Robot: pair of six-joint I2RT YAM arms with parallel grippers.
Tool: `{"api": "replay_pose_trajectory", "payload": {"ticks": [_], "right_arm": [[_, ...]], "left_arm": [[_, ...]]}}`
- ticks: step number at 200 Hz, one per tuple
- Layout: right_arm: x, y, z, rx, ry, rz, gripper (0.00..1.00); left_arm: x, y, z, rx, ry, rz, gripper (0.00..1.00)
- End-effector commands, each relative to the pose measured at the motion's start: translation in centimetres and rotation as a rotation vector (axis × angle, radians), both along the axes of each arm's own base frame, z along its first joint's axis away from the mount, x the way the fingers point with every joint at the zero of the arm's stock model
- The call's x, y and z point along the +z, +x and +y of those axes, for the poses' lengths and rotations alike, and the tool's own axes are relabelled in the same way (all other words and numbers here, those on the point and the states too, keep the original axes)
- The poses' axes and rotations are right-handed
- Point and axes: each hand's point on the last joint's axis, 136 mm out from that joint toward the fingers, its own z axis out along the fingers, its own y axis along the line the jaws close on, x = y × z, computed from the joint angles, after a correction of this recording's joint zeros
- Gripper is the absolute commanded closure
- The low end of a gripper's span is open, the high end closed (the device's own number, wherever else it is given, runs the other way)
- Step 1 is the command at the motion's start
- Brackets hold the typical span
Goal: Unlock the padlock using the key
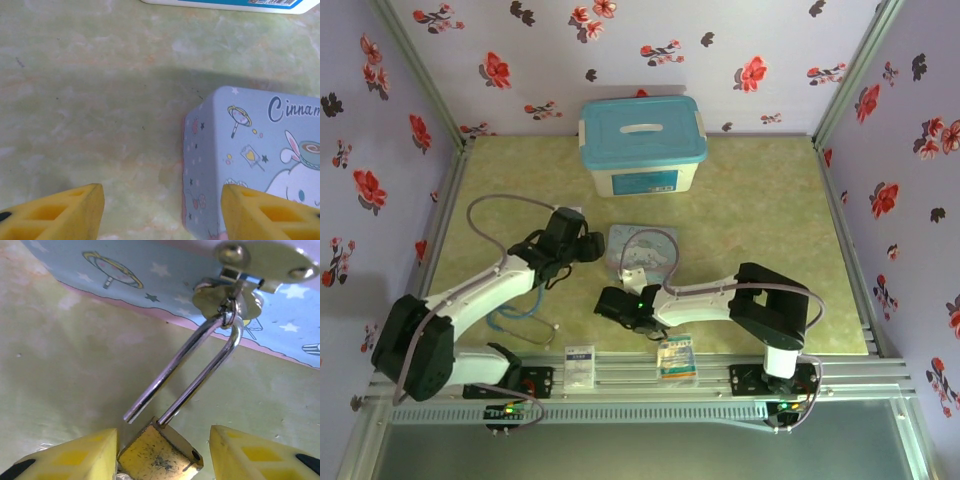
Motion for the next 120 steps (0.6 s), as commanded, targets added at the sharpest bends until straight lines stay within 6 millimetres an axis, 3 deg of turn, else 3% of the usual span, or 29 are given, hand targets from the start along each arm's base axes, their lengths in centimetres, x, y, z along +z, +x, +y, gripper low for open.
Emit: {"api": "replay_pose_trajectory", "payload": {"ticks": [1, 36, 87, 120], "right_arm": [[0.0, 0.4, -1.0, -0.049, -0.032, -0.030, 0.52], [-0.6, 0.1, -0.3, -0.045, 0.058, -0.007, 0.55], [-1.9, -0.3, -2.0, -0.130, 0.088, 0.051, 0.56], [-1.8, -0.7, -3.1, -0.177, 0.086, 0.056, 0.63]], "left_arm": [[1.7, 1.6, -1.8, -0.051, -0.055, -0.052, 0.39], [1.8, 2.2, -2.5, -0.067, -0.055, -0.052, 0.40], [1.4, 2.9, -3.0, -0.087, -0.025, -0.036, 0.40], [0.9, 3.4, -3.4, -0.094, -0.013, -0.023, 0.41]]}}
